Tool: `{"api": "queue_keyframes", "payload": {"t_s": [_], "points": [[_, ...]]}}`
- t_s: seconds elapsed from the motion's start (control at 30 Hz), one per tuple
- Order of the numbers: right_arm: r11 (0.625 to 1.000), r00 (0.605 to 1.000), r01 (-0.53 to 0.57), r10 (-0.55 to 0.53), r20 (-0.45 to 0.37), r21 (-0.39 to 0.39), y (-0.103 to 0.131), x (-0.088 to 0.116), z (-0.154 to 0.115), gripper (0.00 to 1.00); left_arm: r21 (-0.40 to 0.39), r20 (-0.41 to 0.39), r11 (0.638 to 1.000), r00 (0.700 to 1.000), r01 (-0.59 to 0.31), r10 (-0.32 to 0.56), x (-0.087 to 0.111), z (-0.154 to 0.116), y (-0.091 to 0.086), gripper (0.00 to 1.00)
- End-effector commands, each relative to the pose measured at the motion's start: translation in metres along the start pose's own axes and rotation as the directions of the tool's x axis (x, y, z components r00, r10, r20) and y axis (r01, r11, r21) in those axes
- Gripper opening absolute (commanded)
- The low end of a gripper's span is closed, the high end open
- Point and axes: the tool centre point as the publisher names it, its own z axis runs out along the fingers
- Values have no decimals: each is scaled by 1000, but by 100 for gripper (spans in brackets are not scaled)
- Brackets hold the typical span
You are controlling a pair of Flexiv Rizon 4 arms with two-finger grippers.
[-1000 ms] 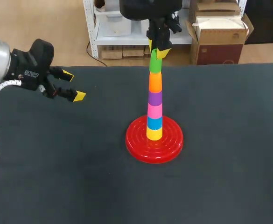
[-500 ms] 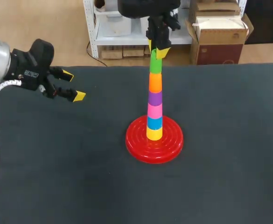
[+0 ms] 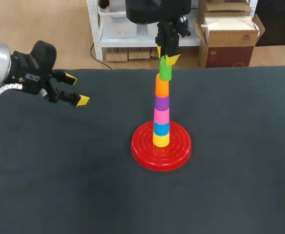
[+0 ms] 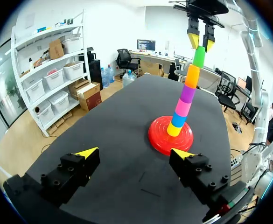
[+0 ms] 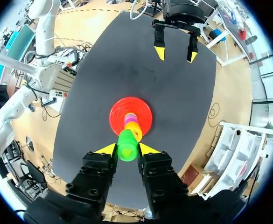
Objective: Pick up and stack the cylinders on the red base in this order: pink,purple,orange,green
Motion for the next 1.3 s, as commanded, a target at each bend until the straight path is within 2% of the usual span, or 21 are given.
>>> {"api": "queue_keyframes", "payload": {"t_s": [0.03,0.47,0.87,1.03,1.07,1.1,1.3], "points": [[1000,1000,-1,1,5,9,-3,0,6,0,1,-2,1000,1000,0,0,0,1,1,100],[1000,1000,14,-14,0,11,-16,-3,7,0,1,-2,1000,1000,0,0,0,1,1,100],[999,1000,16,-16,5,-51,-15,-2,24,0,1,-2,1000,1000,0,0,0,1,1,100],[1000,1000,9,-9,18,-25,-16,-2,18,0,1,-2,1000,1000,0,0,0,1,1,100],[1000,1000,10,-10,22,-9,-17,-2,13,47,1,-2,1000,1000,0,0,0,1,1,100],[1000,999,11,-12,35,6,-18,-2,8,100,1,-2,1000,1000,0,0,0,1,1,100],[996,994,22,-32,109,90,-22,-2,-16,100,1,-2,1000,1000,0,0,0,1,1,100]]}}
